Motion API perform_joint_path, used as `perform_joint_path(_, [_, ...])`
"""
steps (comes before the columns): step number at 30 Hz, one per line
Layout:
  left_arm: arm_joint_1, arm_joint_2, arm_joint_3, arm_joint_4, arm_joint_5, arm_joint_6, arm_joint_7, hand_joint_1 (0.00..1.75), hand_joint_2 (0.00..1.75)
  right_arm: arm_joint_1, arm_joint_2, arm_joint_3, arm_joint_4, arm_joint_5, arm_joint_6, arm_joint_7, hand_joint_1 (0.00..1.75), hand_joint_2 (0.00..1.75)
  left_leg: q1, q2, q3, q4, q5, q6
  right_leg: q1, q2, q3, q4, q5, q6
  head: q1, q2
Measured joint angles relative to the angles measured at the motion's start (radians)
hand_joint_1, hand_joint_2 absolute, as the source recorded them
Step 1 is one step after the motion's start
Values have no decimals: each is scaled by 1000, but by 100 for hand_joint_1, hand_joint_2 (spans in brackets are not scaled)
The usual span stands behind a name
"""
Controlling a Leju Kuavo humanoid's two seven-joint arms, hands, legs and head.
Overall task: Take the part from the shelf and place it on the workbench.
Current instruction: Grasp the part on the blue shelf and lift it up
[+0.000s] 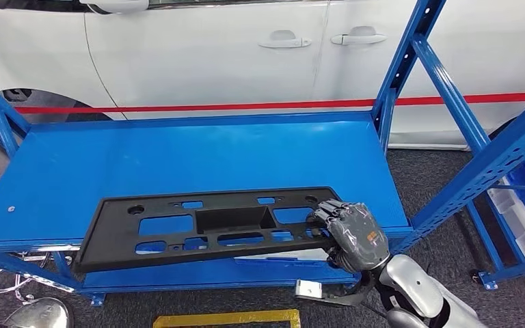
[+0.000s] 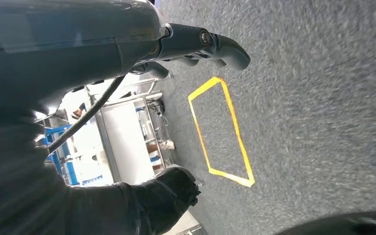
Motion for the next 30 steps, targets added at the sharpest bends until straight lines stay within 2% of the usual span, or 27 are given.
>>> perform_joint_path(1, [-1,1,0,0,2,-2,0,0,175,0,-5,0,-4,-5,2,2,175,175,-6,0,38,-58,7,10,1,-1,-4,0,7,3,0,0])
perform_joint_path(2, [-1,2,0,0,4,-3,0,0,175,1,-9,0,-6,-11,5,3,175,175,-11,1,60,-96,7,17,-1,-2,-6,-2,13,8,0,0])
perform_joint_path(3, [-2,2,0,0,6,-4,0,0,175,2,-13,0,-8,-19,8,5,175,175,-15,1,66,-114,8,20,-3,-4,-6,-5,21,14,0,0])
perform_joint_path(5, [-4,-1,0,0,10,-7,-1,0,175,6,-21,-2,-11,-37,13,5,175,175,-15,4,62,-134,31,23,-7,-4,-7,-11,31,28,0,0])
perform_joint_path(6, [-5,-2,0,0,12,-9,-1,0,175,9,-25,-4,-13,-47,15,5,175,175,-12,7,59,-146,46,28,-6,-2,-13,-3,18,33,1,0])
perform_joint_path(7, [-5,-4,0,0,14,-10,-1,0,175,11,-29,-6,-14,-54,17,4,175,175,-8,10,55,-157,62,31,-5,-1,-22,19,-12,39,1,0])
perform_joint_path(8, [-5,-5,0,0,15,-11,-1,0,175,13,-32,-8,-15,-59,18,4,175,175,-6,13,47,-164,75,33,-7,0,-36,62,-56,43,2,0])
perform_joint_path(9, [-4,-5,0,0,16,-12,-1,0,175,16,-35,-10,-15,-62,19,4,175,175,-5,14,34,-165,86,35,-11,-1,-51,117,-103,48,2,0])
perform_joint_path(10, [-3,-6,0,0,16,-13,-1,0,175,19,-35,-12,-15,-62,20,4,175,175,-5,16,21,-163,94,33,-15,-1,-63,174,-137,53,2,0])
perform_joint_path(11, [-3,-6,0,0,16,-14,0,0,175,23,-36,-12,-15,-63,21,4,175,175,-4,16,5,-158,102,30,-20,-2,-66,217,-151,58,2,0])
perform_joint_path(12, [-3,-6,0,0,16,-15,-1,0,175,25,-37,-13,-15,-63,22,4,175,175,-3,17,-11,-151,110,27,-24,-2,-56,233,-142,63,2,0])
perform_joint_path(13, [-3,-7,0,-1,16,-16,-1,0,175,26,-38,-14,-14,-63,23,4,175,175,-1,17,-28,-142,116,23,-28,-3,-30,216,-119,67,2,0])
perform_joint_path(14, [-4,-8,0,-1,16,-16,-1,0,175,26,-39,-15,-14,-63,24,4,175,175,2,17,-45,-132,121,19,-32,-3,13,167,-93,71,2,0])
perform_joint_path(15, [-5,-10,0,-1,15,-17,-3,0,175,27,-39,-16,-14,-63,25,4,175,175,3,17,-60,-120,125,13,-34,-3,64,99,-85,74,2,0])
perform_joint_path(16, [-5,-11,-1,-1,14,-17,-6,0,175,29,-40,-19,-14,-62,25,6,175,175,3,16,-71,-110,128,7,-33,-2,101,44,-85,71,1,0])
perform_joint_path(17, [-6,-11,-1,-1,12,-18,-12,0,175,36,-43,-24,-15,-62,22,9,175,175,3,16,-78,-101,132,1,-32,0,124,3,-92,65,1,0])
perform_joint_path(18, [-6,-13,-3,-1,7,-18,-18,0,175,50,-48,-33,-16,-64,15,11,175,175,2,14,-82,-98,137,-5,-29,1,130,-15,-100,56,1,0])
perform_joint_path(20, [-5,-20,-9,-2,-7,-19,-25,0,175,107,-67,-66,-24,-77,-18,5,175,175,3,7,-84,-97,146,-18,-29,-3,120,-18,-90,36,1,0])
perform_joint_path(21, [-5,-26,-14,-2,-15,-17,-25,0,175,146,-78,-94,-31,-86,-38,-7,175,175,5,4,-89,-90,134,-23,-30,-7,115,-19,-82,27,1,0])
perform_joint_path(22, [-4,-31,-20,-3,-20,-15,-24,0,175,188,-88,-127,-38,-95,-56,-24,175,175,6,2,-99,-69,103,-29,-30,-12,107,-21,-72,18,1,0])
perform_joint_path(23, [-4,-36,-26,-4,-24,-12,-23,0,175,227,-94,-163,-44,-101,-68,-42,175,175,8,1,-112,-29,56,-32,-30,-15,97,-22,-62,11,0,0])
perform_joint_path(25, [-5,-44,-34,-5,-26,-6,-22,0,175,284,-99,-230,-52,-97,-71,-71,175,175,10,2,-140,94,-46,-37,-27,-16,70,-21,-41,4,0,0])
perform_joint_path(26, [-6,-45,-37,-5,-26,-5,-22,0,175,299,-98,-254,-53,-89,-64,-77,175,175,10,2,-145,148,-70,-38,-25,-14,56,-20,-30,4,0,0])
perform_joint_path(27, [-8,-46,-39,-6,-25,-5,-22,0,175,307,-97,-271,-53,-80,-55,-79,175,175,9,2,-136,176,-69,-37,-23,-12,41,-19,-19,4,0,0])
perform_joint_path(28, [-9,-46,-41,-6,-23,-6,-23,0,175,308,-94,-280,-53,-72,-43,-79,175,175,8,2,-110,168,-48,-33,-20,-9,28,-17,-9,5,0,0])
perform_joint_path(29, [-11,-46,-43,-7,-20,-8,-25,0,175,306,-90,-285,-53,-65,-30,-79,175,175,6,2,-67,126,-19,-27,-18,-7,16,-16,2,7,0,0])
perform_joint_path(30, [-12,-43,-44,-7,-14,-10,-28,0,175,297,-84,-286,-52,-59,-13,-77,175,175,3,1,-13,58,1,-18,-17,-5,5,-14,11,8,1,0])
